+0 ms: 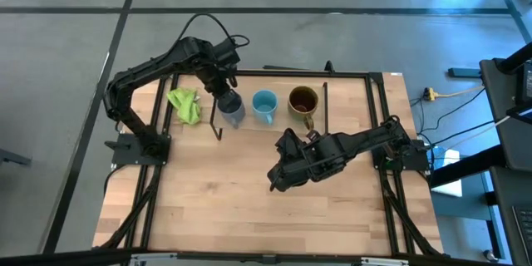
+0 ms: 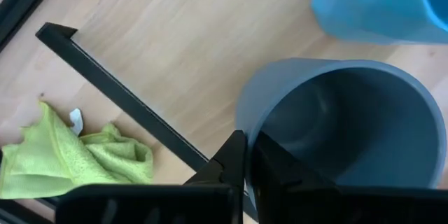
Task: Stack small to large cups/mugs on shelf
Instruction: Put the gray mug on the shelf
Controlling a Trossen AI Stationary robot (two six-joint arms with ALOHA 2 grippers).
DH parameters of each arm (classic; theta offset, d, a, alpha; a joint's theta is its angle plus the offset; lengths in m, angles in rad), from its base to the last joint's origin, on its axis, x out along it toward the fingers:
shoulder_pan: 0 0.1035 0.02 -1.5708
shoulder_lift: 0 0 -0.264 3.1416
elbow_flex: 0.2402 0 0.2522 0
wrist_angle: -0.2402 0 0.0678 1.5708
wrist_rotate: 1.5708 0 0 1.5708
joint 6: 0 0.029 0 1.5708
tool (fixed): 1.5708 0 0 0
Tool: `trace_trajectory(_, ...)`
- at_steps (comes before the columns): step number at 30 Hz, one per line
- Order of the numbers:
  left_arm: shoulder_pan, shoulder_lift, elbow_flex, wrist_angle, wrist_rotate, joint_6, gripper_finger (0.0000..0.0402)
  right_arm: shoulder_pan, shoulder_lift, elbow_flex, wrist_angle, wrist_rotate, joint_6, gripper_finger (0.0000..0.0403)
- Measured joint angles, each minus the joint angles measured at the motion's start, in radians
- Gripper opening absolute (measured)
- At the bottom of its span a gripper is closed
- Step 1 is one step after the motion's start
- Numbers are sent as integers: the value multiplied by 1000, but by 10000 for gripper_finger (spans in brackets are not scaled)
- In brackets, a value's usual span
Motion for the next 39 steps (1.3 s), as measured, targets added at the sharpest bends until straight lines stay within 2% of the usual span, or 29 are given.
trace_trajectory(14, -1, 12, 0, -12, -5, -5, 8, 0, 0, 0, 0, 0, 6, 116)
trace_trajectory(32, -15, 12, 0, 24, -6, -2, 53, 0, 0, 0, 0, 0, 5, 116)
trace_trajectory(39, -15, 11, 0, 22, 0, 6, 58, 0, 0, 0, 0, 0, 5, 116)
